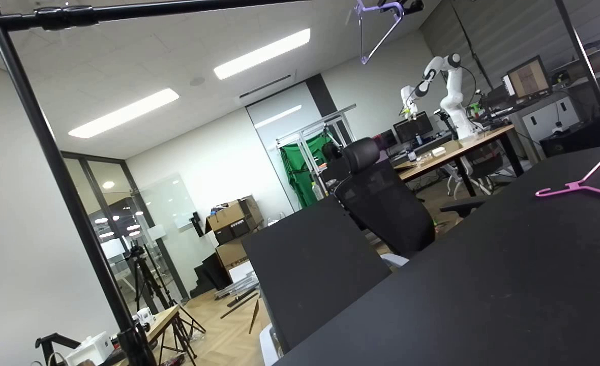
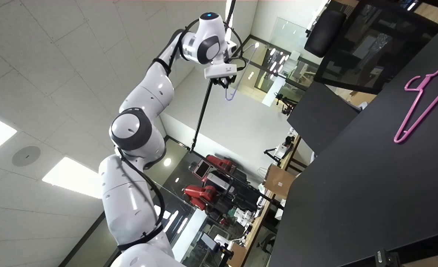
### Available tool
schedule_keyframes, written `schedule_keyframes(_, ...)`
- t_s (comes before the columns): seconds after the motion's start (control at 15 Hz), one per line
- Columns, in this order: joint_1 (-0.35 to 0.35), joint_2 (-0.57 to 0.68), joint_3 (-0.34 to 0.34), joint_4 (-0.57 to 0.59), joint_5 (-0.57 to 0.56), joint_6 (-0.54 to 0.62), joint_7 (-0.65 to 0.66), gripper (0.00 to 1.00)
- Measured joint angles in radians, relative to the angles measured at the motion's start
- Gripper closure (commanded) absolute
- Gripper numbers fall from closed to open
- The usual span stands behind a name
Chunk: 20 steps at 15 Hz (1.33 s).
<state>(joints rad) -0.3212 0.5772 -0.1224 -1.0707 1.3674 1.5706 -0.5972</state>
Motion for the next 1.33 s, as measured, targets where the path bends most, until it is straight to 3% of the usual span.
schedule_keyframes(0.2,-0.011,0.042,0.010,0.062,-0.003,-0.018,0.056,0.96)
schedule_keyframes(0.27,-0.016,0.053,0.014,0.080,-0.004,-0.025,0.069,0.69)
schedule_keyframes(0.33,-0.021,0.062,0.018,0.098,-0.008,-0.035,0.078,0.59)
schedule_keyframes(0.87,-0.040,0.070,0.024,0.194,-0.013,-0.087,0.108,0.05)
schedule_keyframes(1.07,-0.040,0.051,-0.004,0.222,-0.057,-0.089,0.125,0.00)
schedule_keyframes(1.33,-0.030,-0.011,-0.073,0.232,-0.220,-0.090,0.127,0.00)
